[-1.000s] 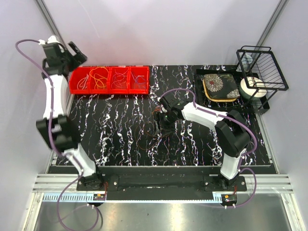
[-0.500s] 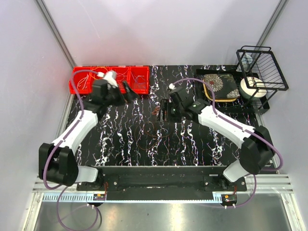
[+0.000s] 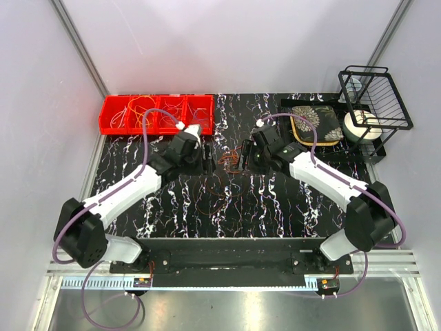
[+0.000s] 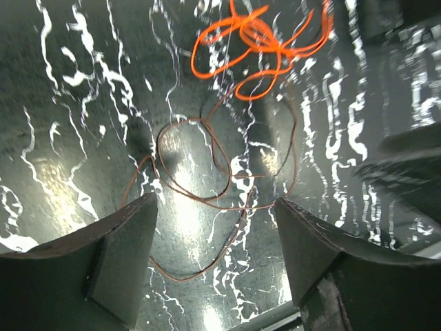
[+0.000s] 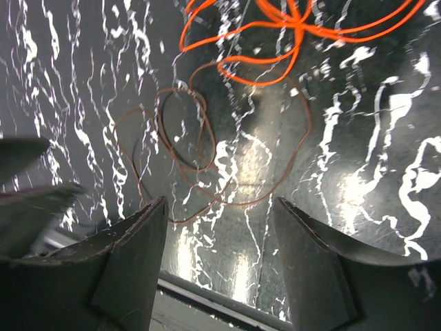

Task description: Untangle the cables

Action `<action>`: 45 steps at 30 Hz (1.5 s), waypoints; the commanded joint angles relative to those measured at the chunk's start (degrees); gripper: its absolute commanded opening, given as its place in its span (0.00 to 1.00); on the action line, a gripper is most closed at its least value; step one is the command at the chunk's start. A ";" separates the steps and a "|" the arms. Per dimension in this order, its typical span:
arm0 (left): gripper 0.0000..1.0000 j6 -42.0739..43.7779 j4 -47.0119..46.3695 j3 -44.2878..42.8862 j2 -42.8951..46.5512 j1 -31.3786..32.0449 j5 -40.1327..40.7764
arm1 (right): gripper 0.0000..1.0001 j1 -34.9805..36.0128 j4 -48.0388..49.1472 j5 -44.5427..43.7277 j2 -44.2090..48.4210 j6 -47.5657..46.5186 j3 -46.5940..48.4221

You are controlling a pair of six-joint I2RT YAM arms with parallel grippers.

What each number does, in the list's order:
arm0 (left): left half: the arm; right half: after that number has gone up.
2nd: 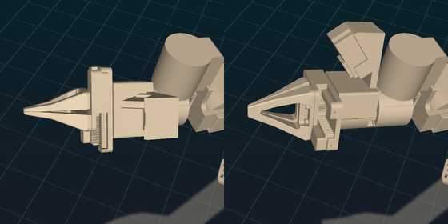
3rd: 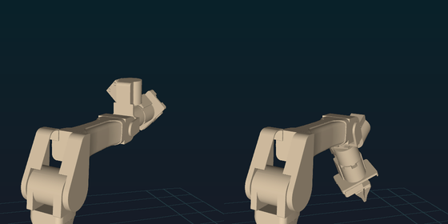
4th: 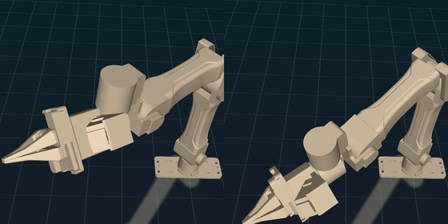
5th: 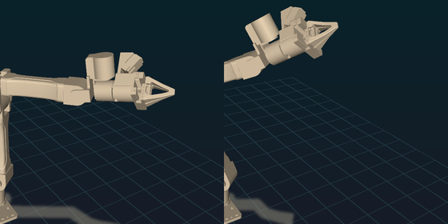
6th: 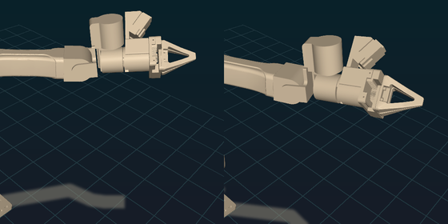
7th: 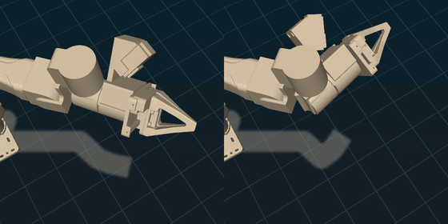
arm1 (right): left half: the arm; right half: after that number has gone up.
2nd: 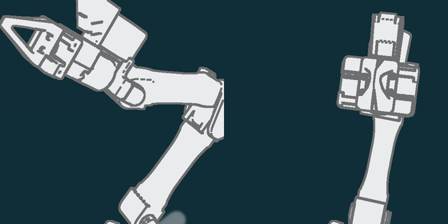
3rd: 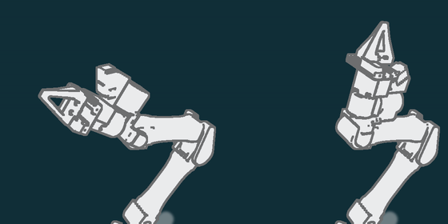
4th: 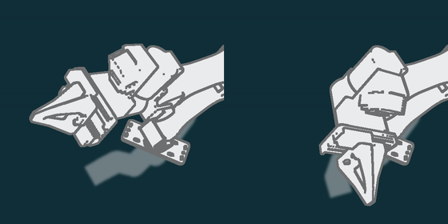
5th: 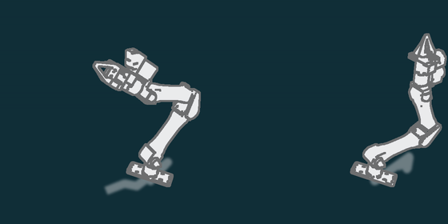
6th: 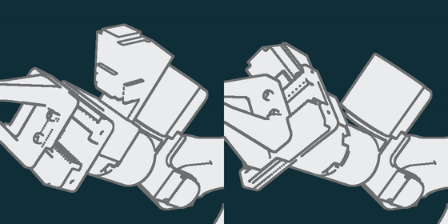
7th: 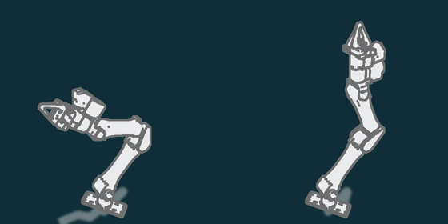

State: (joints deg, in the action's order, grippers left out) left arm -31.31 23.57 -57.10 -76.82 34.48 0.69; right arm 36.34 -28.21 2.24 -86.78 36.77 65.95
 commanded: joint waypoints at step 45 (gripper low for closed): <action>0.20 -20.99 10.35 -9.70 -28.74 12.45 19.88 | 0.63 -4.52 6.41 9.10 -4.45 2.34 -1.97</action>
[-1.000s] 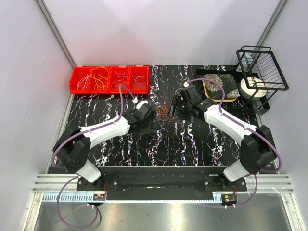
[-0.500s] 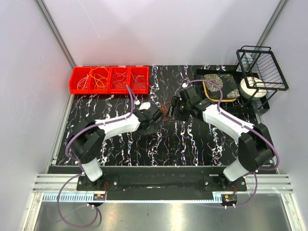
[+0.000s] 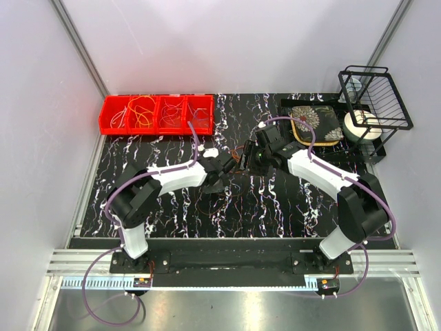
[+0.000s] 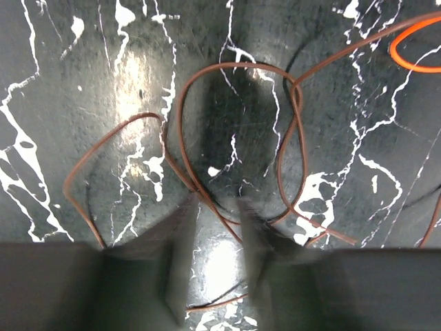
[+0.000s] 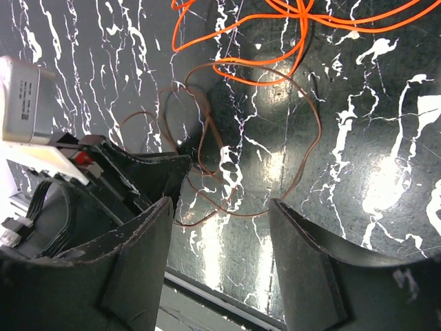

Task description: Untangle the cables

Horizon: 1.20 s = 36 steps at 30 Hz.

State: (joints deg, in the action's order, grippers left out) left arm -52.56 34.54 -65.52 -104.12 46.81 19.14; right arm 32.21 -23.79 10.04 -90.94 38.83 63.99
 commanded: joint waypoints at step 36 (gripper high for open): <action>0.00 25.39 3.68 -3.48 28.18 -13.40 -3.76 | 0.62 -0.30 2.08 2.35 -0.12 0.11 0.00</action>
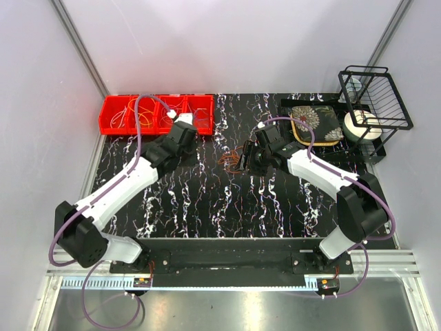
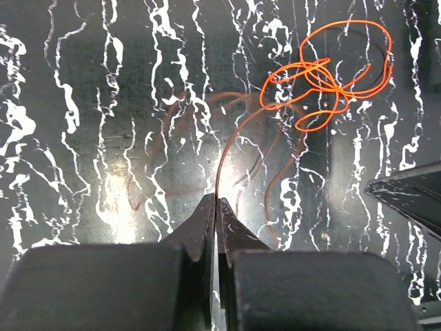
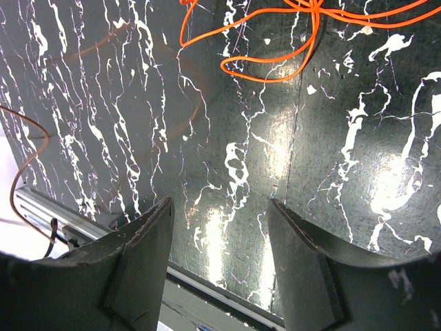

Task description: Untangle the cables

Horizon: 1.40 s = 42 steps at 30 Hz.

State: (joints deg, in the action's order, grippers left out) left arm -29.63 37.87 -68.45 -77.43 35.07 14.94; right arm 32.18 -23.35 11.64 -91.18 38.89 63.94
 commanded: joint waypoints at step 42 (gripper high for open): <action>0.92 5.73 -16.77 -1.69 -19.25 -18.72 -8.17 | 0.61 -0.28 3.32 5.59 -4.01 0.31 -0.40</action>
State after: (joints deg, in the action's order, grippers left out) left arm -24.84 27.05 -70.30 -96.14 16.49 8.91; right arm 32.18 -22.02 14.96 -94.41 38.94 63.29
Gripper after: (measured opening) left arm 0.922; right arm 0.614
